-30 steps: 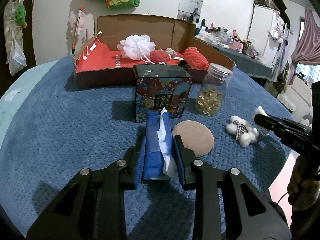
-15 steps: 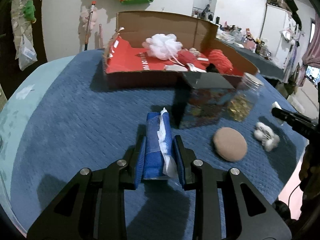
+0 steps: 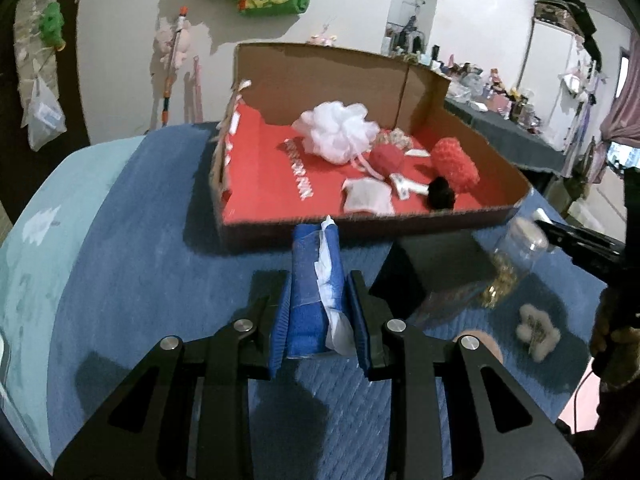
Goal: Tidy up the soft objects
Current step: 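Carry the cloth and rolled towel into the box and open both tools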
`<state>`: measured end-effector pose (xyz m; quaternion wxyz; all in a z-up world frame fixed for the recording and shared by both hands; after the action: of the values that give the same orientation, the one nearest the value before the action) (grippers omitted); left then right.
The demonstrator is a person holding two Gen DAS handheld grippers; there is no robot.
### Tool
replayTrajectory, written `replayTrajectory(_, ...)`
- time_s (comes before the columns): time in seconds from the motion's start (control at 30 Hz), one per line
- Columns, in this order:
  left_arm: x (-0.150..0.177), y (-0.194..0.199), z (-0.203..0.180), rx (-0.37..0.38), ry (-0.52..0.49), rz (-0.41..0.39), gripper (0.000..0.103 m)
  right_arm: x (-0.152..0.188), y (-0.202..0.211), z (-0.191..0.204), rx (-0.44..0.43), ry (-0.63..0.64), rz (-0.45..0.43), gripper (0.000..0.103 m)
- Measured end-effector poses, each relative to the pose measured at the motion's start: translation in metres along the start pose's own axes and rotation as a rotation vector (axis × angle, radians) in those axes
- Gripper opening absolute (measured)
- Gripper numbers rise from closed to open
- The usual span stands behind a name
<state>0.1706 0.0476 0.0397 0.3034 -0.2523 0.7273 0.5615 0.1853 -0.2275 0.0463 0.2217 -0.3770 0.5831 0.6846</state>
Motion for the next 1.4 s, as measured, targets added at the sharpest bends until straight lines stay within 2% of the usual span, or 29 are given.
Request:
replayTrajectory(0.2, -0.028, -0.015, -0.011, 0.061, -0.039, 0.020, 0.026, -0.030, -0.017, 0.004, -0.027, 0.042, 0.008, 0.019)
replayTrajectory(0.5, -0.062, -0.055, -0.022, 0.093, -0.105, 0.107, 0.026, -0.061, -0.065, 0.010, -0.052, 0.132, 0.111, 0.019)
replayTrajectory(0.67, -0.073, -0.080, -0.017, 0.076, -0.114, 0.177, 0.026, -0.069, -0.088, 0.008, -0.078, 0.146, 0.203, 0.020)
replayTrajectory(0.9, -0.079, -0.107, -0.013, 0.046, -0.136, 0.252, 0.026, -0.071, -0.115, 0.004, -0.070, 0.160, 0.307, 0.020)
replayTrajectory(1.03, -0.078, -0.116, -0.013, 0.035, -0.150, 0.277, 0.026, -0.071, -0.127, 0.001, -0.064, 0.159, 0.330, 0.020)
replayTrajectory(1.4, -0.078, -0.133, -0.007, 0.010, -0.145, 0.311, 0.026, -0.074, -0.139, 0.002, -0.043, 0.193, 0.322, 0.021)
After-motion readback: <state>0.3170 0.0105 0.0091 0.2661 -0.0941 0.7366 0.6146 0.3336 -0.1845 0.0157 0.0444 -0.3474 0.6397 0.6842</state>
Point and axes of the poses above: each gripper's, at about its wrist camera, not at the fingertips, and y roughly against the way its jaws point, z to its left, x to its underside, the point moved 5 cm from there along -y, roughly the way its jaws point, and after that the axes turned 4 degrees about y, right-handed, at the moved point
